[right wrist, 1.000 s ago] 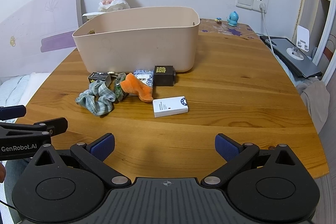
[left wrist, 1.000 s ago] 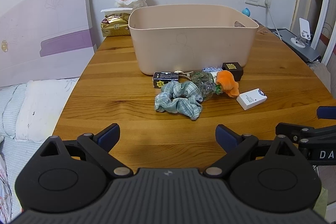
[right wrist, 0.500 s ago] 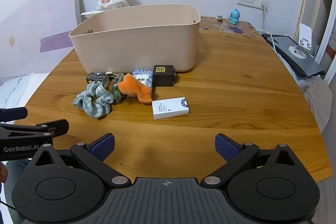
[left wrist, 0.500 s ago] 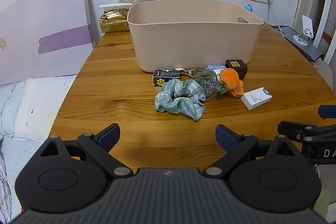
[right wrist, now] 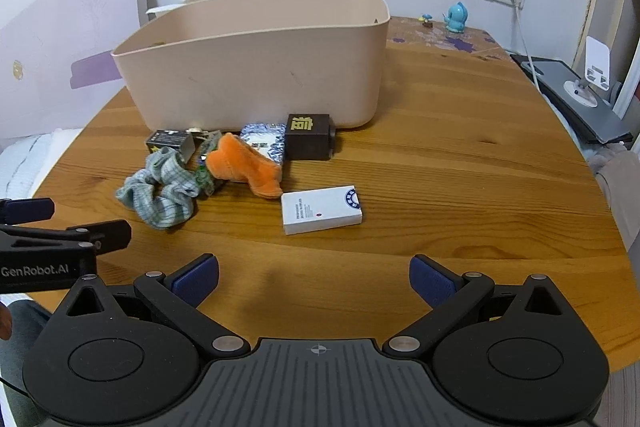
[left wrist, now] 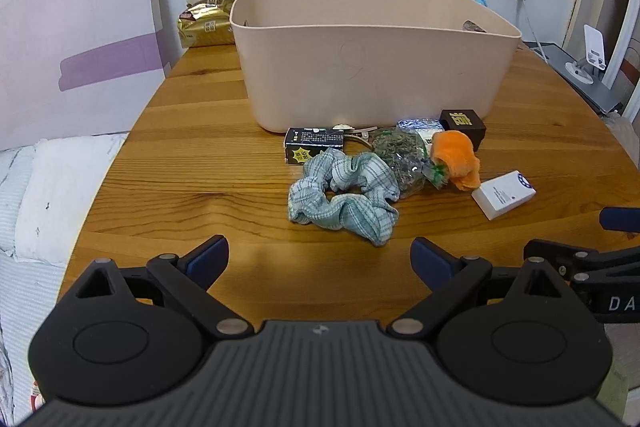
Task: Organize objects
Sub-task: 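Move both tools toward the items in front of the beige bin, then grasp the plaid scrunchie with the left tool while the right tool grasps the white box, drop both in bin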
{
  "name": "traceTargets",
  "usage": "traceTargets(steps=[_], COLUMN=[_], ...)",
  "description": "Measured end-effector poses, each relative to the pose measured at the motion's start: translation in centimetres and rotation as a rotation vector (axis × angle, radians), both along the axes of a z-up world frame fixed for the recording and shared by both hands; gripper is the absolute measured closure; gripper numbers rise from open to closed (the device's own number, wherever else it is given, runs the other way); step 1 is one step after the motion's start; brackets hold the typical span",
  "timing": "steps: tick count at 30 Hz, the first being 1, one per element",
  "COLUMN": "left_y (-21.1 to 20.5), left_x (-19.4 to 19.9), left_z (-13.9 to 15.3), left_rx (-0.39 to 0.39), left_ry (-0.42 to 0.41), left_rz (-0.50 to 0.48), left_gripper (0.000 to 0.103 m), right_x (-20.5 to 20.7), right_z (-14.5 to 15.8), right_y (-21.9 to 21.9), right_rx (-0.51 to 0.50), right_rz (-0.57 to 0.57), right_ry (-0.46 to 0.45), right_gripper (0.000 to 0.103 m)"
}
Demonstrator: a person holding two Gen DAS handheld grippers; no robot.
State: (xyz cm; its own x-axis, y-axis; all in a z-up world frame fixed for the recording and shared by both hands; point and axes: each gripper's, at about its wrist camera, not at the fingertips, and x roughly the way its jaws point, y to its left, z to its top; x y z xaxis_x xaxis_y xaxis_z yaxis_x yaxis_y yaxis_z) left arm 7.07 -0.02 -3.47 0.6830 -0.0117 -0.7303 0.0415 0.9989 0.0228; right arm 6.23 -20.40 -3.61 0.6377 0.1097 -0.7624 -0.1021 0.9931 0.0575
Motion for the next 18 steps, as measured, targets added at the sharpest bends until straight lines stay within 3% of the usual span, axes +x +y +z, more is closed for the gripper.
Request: traceTargets(steps=[18], left_y=[0.2], left_x=[6.7], left_z=[-3.1], left_rx=[-0.046], left_ry=[0.067], left_rz=[-0.023], left_gripper=[0.005], right_x=[6.1], right_z=[-3.8], right_y=[0.4], right_rx=[-0.045], right_rz=[0.037], right_ry=[0.072], right_gripper=[0.001])
